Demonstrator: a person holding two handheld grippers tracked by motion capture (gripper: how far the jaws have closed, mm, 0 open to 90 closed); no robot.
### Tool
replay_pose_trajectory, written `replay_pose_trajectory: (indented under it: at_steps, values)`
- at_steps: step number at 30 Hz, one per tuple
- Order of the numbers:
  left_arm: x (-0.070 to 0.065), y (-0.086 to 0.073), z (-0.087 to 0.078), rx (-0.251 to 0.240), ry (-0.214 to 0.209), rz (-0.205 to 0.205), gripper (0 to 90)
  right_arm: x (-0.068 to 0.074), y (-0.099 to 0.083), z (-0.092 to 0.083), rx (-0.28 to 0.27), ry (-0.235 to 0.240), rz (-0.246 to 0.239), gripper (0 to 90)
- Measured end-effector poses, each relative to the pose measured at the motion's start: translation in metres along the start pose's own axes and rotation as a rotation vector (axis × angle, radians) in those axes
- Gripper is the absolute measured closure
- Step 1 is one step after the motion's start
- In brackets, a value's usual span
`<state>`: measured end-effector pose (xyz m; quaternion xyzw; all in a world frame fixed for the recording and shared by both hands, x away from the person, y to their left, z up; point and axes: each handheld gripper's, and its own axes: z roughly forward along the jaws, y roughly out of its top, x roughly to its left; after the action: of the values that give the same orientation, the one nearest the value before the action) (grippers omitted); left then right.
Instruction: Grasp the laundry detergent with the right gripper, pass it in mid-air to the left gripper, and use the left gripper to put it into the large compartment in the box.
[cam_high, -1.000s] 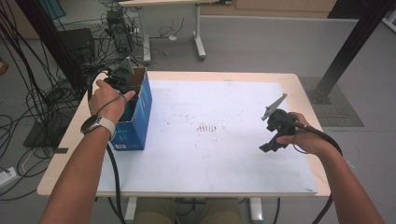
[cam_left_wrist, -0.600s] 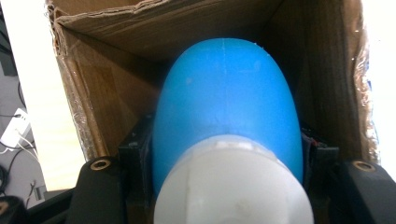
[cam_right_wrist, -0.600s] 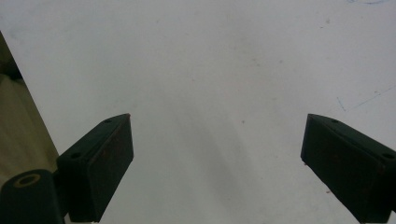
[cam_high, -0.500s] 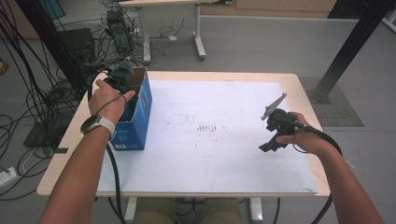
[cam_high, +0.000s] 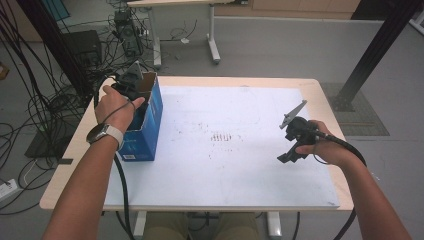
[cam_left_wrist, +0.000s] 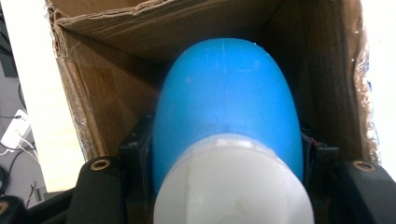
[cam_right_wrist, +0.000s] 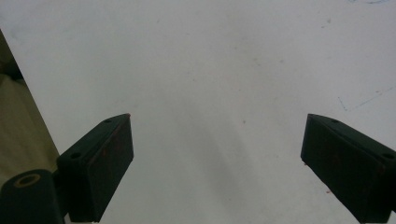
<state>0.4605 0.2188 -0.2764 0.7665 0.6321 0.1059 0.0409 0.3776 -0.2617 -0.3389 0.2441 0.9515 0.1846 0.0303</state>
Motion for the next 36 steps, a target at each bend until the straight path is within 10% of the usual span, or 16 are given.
replay_pose_trajectory:
  at_steps: [36]
  values:
    - [0.0021, 0.0003, 0.0, -0.006, -0.015, 0.004, 33.4, 0.0001, -0.0017, 0.0009, 0.002, 0.002, 0.006, 9.4]
